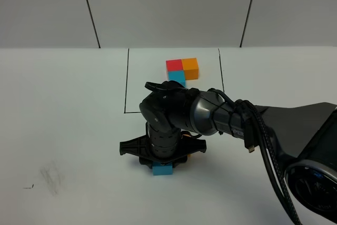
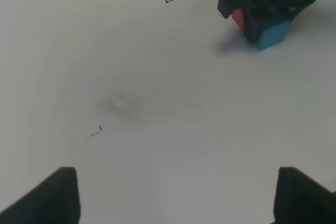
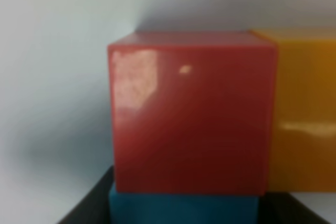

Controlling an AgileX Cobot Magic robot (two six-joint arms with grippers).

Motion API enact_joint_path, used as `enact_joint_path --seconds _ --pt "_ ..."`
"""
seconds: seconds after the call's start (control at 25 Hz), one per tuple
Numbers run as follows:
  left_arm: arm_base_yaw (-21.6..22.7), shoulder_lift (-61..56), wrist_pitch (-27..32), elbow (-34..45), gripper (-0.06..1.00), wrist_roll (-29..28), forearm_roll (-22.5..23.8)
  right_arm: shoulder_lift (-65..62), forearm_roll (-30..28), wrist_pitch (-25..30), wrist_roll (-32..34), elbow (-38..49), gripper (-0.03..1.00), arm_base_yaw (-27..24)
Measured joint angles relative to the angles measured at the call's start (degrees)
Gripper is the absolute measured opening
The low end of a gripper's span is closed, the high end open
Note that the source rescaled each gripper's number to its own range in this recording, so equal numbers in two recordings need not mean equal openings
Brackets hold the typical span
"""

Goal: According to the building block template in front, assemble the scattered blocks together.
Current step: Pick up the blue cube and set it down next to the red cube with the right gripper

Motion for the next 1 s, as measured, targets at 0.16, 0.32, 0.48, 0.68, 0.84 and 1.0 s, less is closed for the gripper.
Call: enact_joint_path --seconds 0.16,0.32,0.48,0.68,0.84,1.0 --pt "0.0 0.0 0.0 0.0 0.85 0.0 0.0 0.0 0.6 0.3 -1.4 0.0 0.19 -0.3" --pt "0.0 0.0 0.0 0.0 0.85 0.0 0.0 0.0 0.7 0.4 -1.6 0.0 0.19 -0.3" --pt "0.0 0.0 0.0 0.0 0.85 0.0 0.0 0.0 2.2 0.2 -4.0 0.0 0.19 -0.4" --pt "0.0 0.0 0.0 0.0 0.85 0.0 0.0 0.0 6.0 -1.3 -9.2 0.0 0.19 -0.5" --pt "0.0 0.0 0.0 0.0 0.85 0.0 0.0 0.1 6.8 -1.6 -9.9 0.0 0.19 -0.5" --pt "0.0 0.0 0.0 0.0 0.85 0.0 0.0 0.1 5.0 -1.2 -7.7 0.0 0.19 -0.4"
